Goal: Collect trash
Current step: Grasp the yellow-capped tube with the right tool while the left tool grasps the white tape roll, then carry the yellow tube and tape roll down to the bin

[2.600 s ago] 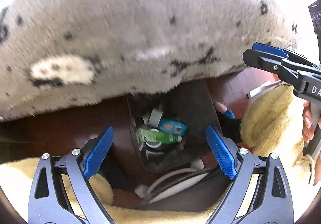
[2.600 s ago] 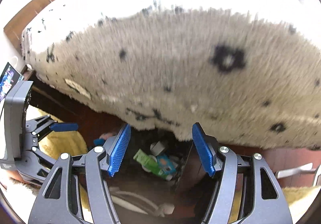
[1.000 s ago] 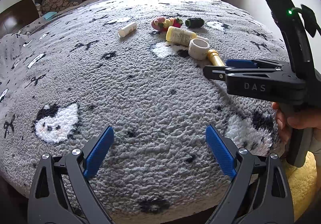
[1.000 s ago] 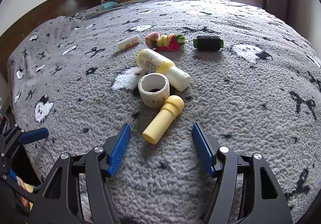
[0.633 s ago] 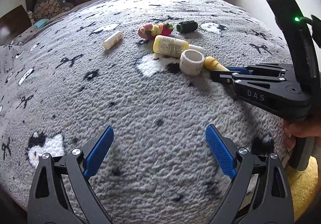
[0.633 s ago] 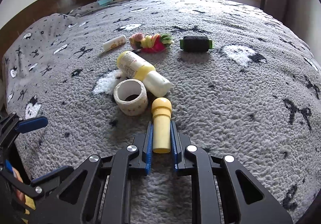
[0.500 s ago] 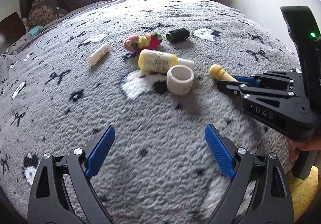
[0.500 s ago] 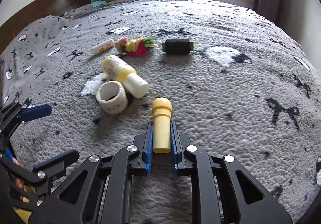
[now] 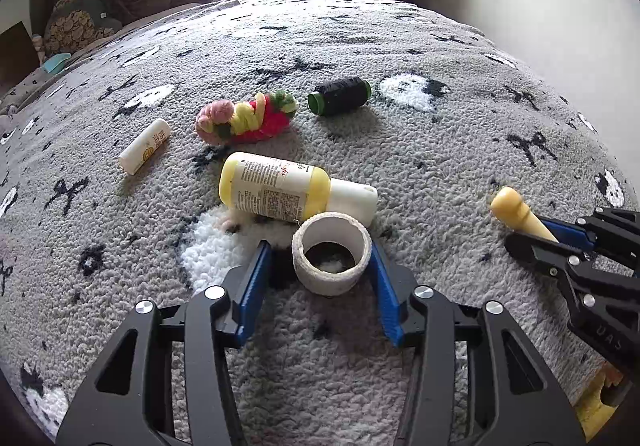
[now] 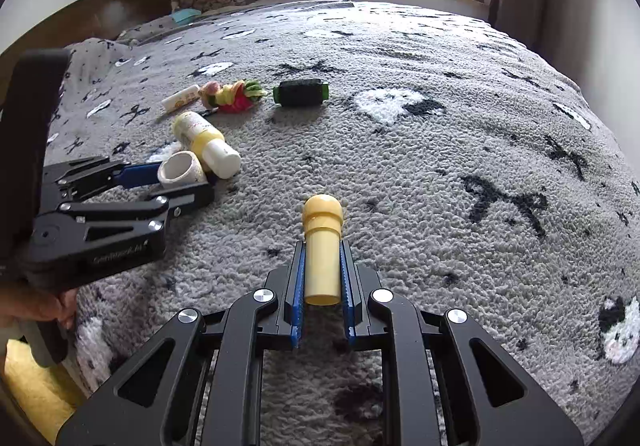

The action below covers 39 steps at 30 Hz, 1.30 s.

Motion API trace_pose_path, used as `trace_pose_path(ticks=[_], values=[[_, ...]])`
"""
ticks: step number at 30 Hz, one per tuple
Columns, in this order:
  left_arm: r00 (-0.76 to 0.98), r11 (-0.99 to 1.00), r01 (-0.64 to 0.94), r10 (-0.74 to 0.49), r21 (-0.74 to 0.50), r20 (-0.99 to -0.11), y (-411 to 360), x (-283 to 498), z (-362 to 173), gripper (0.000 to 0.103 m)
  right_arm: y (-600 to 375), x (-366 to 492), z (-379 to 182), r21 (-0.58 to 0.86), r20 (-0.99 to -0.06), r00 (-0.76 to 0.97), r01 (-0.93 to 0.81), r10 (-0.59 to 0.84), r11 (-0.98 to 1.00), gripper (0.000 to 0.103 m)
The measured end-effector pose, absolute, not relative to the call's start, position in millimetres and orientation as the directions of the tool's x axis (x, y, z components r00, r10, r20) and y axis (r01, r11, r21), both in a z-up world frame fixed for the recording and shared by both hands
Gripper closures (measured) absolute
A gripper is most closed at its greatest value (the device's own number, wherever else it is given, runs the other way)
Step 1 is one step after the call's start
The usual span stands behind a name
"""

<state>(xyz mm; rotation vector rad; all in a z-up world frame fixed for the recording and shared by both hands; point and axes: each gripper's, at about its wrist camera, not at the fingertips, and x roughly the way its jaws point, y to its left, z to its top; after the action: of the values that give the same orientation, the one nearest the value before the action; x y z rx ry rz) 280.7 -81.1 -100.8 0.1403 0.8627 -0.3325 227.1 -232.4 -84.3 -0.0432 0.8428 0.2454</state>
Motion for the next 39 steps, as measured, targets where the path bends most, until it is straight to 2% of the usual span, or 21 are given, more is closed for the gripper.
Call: trace_pose_path(ticks=[2, 13, 27, 34, 39], values=[[0.597, 0.937, 0.35, -0.24, -0.021, -0.766, -79.6, 281.6, -100.3, 0.071, -230.7, 222.7, -85.0, 0.053, -0.743, 0.638, -0.245, 0.202, 0.968, 0.086], [0.61, 0.929, 0.371, -0.237, 0.008, -0.756, -60.5, 222.7, -89.2, 0.072, -229.4, 178.7, -74.2, 0.039, -0.707, 0.665, -0.302, 0.24, 0.953, 0.086], [0.682, 0.923, 0.384, -0.283, 0.0, -0.674, -35.2, 102.3, -45.4, 0.072, -235.3, 87.3, -50.8, 0.08, -0.638, 0.694, -0.371, 0.333, 0.925, 0.086], [0.686, 0.917, 0.397, -0.309, -0.016, -0.659, -32.0, 52.1, -47.9, 0.072, -239.0, 38.6, -52.2, 0.128, -0.62, 0.67, -0.426, 0.408, 0.896, 0.086], [0.671, 0.92, 0.392, -0.305, -0.026, -0.675, -28.5, 25.2, -62.4, 0.072, -232.4, 17.6, -68.9, 0.153, -0.644, 0.635, -0.439, 0.426, 0.885, 0.086]])
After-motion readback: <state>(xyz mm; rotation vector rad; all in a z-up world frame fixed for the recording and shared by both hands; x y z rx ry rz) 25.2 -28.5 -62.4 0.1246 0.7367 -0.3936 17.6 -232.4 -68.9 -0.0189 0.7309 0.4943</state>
